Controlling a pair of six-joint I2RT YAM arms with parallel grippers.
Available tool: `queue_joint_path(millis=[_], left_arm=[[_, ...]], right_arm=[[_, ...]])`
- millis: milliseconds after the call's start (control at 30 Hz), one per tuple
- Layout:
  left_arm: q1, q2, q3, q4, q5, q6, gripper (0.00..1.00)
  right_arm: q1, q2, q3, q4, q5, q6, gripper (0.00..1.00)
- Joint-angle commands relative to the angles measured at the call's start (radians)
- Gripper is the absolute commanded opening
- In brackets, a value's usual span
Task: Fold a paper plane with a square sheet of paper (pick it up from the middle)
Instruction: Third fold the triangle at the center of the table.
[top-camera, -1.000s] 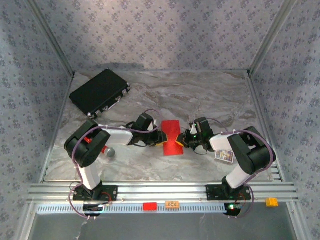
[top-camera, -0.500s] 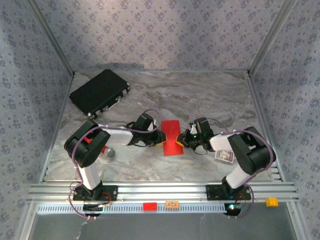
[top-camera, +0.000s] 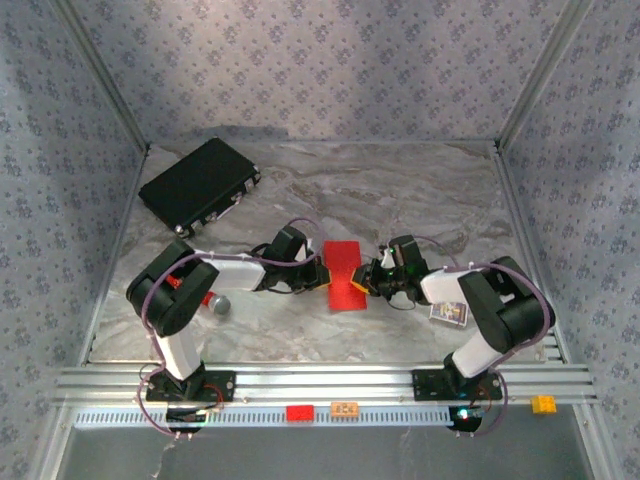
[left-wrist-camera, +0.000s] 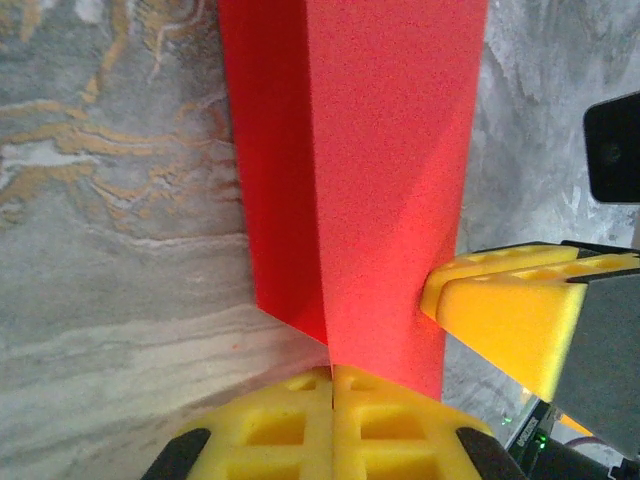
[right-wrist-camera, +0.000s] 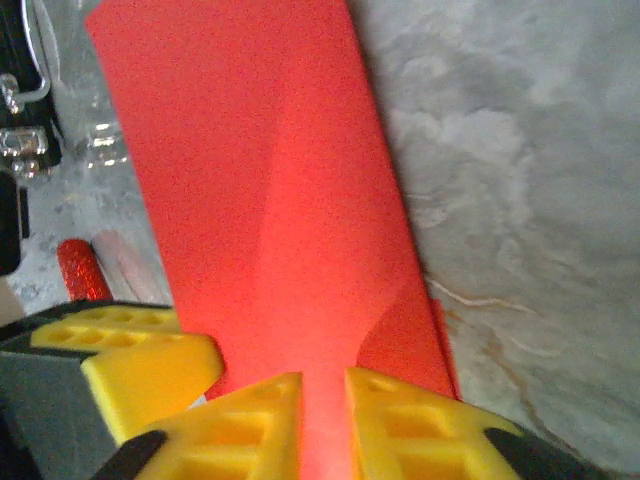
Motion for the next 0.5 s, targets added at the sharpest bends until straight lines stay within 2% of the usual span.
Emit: queue_joint_path(millis=[0, 133, 233, 300, 367, 467], left_arm=[[0.013, -0.058, -0.013, 0.001, 0.009, -0.016, 0.03], [0.034, -0.082, -0.015, 0.004, 0.053, -0.048, 0.02], [0.038, -0.095, -0.006, -0.028, 0.056, -0.045, 0.03], [0.040, -0.094, -0.002, -0.032, 0.064, -0.046, 0.03], [0.043, -0.094, -0.004, -0.024, 0.071, -0.056, 0.03], [0.042, -0.096, -0.005, -0.015, 0.075, -0.063, 0.03]], right_arm=[[0.009, -0.099, -0.010, -0.124, 0.083, -0.059, 0.31], [0.056, -0.274, 0.040, -0.326, 0.219, -0.200, 0.51], [0.106, -0.368, 0.066, -0.413, 0.314, -0.317, 0.55], [0.156, -0.417, 0.060, -0.408, 0.355, -0.412, 0.55], [0.228, -0.456, 0.039, -0.379, 0.446, -0.495, 0.57], [0.386, -0.492, -0.015, -0.300, 0.620, -0.683, 0.61]])
